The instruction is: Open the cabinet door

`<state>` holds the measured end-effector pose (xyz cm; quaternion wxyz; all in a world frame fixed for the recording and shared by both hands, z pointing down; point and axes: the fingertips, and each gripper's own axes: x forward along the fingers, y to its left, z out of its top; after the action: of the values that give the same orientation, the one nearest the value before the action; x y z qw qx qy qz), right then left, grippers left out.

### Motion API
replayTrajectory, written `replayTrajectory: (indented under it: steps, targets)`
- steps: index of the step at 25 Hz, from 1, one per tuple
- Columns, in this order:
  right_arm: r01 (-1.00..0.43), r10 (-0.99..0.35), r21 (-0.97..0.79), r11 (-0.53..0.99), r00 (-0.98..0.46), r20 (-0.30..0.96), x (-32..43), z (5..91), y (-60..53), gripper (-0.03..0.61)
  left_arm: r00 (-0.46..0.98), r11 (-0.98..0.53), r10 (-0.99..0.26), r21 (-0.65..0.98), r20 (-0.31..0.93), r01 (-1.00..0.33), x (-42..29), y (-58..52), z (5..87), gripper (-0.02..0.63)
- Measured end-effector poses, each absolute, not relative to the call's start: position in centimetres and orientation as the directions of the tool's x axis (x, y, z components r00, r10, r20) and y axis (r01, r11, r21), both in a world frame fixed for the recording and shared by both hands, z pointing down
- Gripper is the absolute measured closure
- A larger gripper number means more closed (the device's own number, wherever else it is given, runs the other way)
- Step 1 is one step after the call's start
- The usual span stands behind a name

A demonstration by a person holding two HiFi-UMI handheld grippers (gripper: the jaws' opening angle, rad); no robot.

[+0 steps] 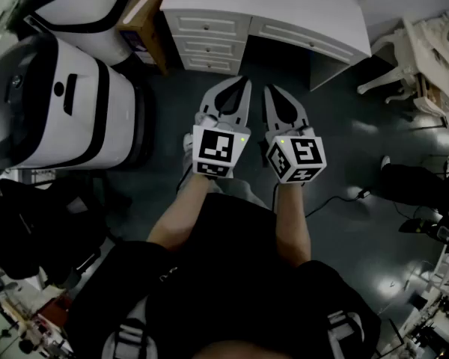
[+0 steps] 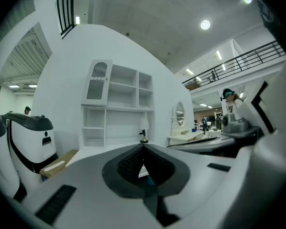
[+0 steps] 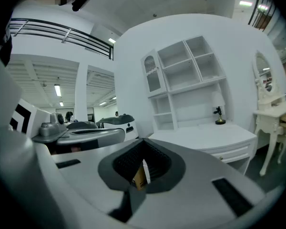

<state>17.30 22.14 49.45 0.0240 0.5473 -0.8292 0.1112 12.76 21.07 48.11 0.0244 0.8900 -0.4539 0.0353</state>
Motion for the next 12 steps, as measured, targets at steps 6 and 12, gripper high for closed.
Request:
replayTrajectory:
  steps: [6, 12]
  targets:
    - [-0.913, -0.906, -0.143, 0.381, -0.400, 0.140, 17.5, 48.7, 22.6, 0.558, 0.569, -0.571, -0.820, -0.006, 0.062, -0.821, 12.7, 21.3, 47.2, 0.606]
    - [-0.918, -0.921, -0.142, 0.370, -0.382, 0.071, 18.2, 47.2, 22.0, 0.558, 0.579, -0.579, -0.815, -0.002, 0.029, -0.815, 12.9, 21.0, 45.8, 0.606]
